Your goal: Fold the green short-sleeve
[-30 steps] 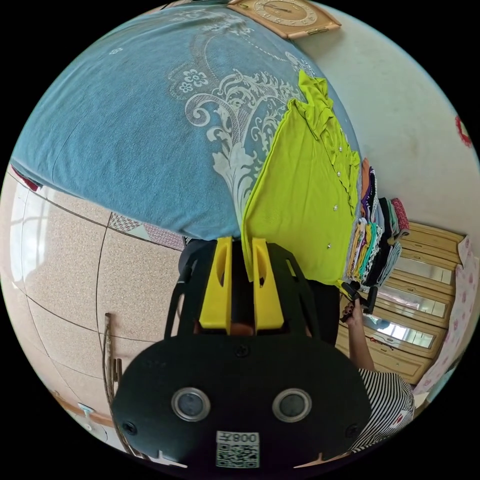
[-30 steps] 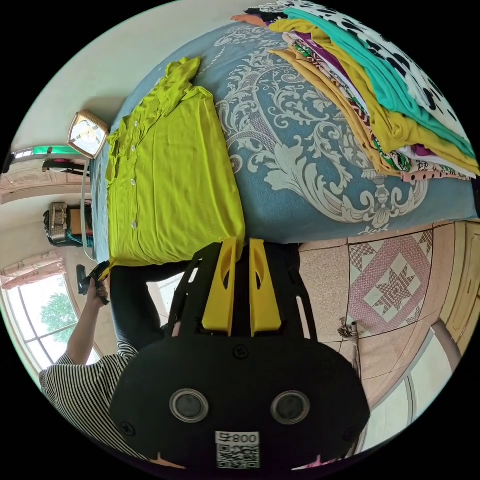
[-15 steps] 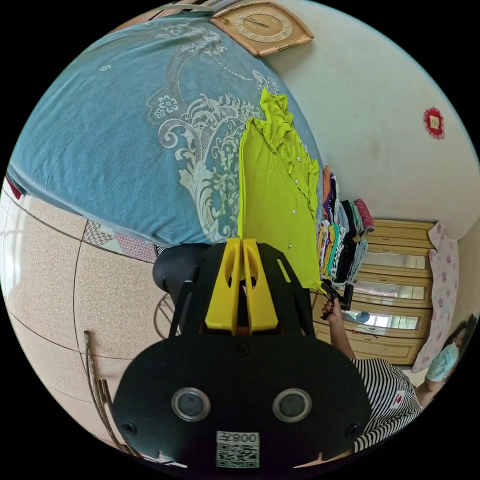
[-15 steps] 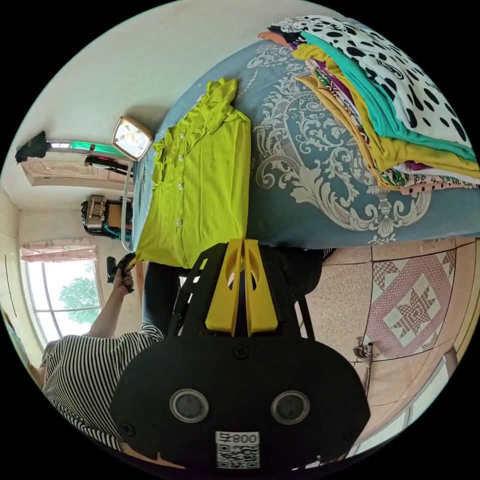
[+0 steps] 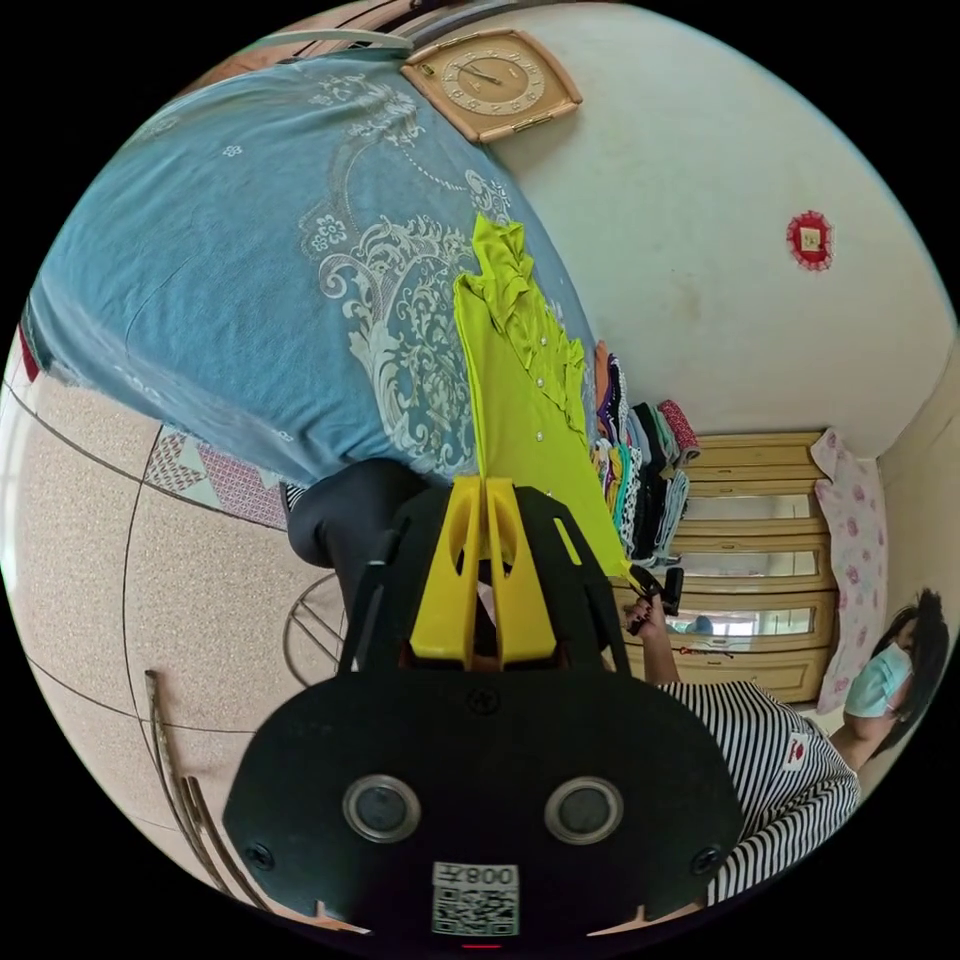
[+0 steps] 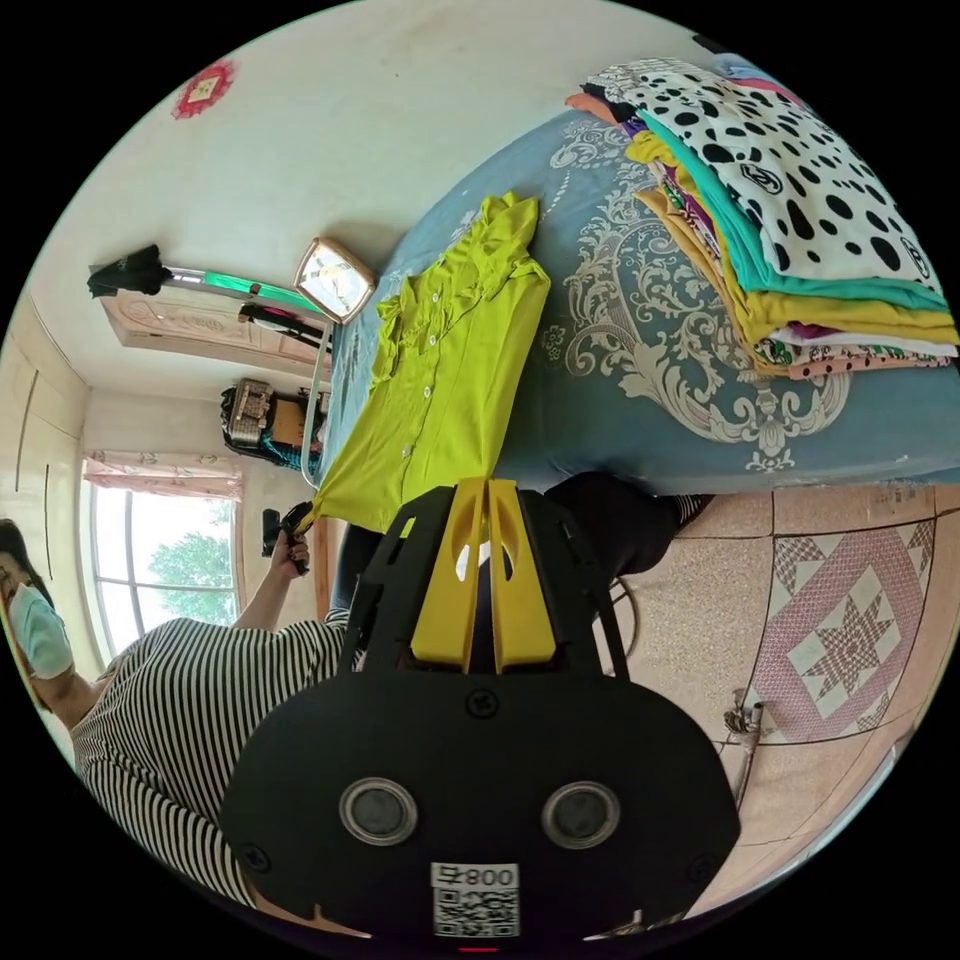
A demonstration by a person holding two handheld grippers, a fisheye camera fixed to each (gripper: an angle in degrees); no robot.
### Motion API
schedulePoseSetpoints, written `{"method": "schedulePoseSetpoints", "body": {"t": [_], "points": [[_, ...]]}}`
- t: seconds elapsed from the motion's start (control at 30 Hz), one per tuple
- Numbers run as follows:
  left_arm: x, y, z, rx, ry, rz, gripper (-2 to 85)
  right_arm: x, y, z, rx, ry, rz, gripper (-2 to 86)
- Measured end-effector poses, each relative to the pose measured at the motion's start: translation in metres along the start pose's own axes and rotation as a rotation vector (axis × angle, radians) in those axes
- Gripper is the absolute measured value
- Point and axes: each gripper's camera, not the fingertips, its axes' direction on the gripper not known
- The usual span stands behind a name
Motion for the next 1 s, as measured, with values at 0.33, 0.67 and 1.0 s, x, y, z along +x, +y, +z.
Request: {"method": "schedulePoseSetpoints", "body": {"t": [0.33, 0.67, 1.0], "points": [[-0.009, 0.036, -0.019, -0.007, 0.03, -0.001, 0.5, 0.021, 0.05, -0.021, 0.003, -0.032, 0.033, 0.0], [-0.013, 0.044, -0.011, -0.02, 0.057, 0.026, 0.5, 0.024, 0.066, -0.033, 0.017, -0.028, 0.02, 0.2], [-0.031, 0.02, 0.01, -0.011, 0.089, -0.011, 0.5, 0.042, 0.054, -0.03, 0.033, -0.053, 0.074, 0.1]]}}
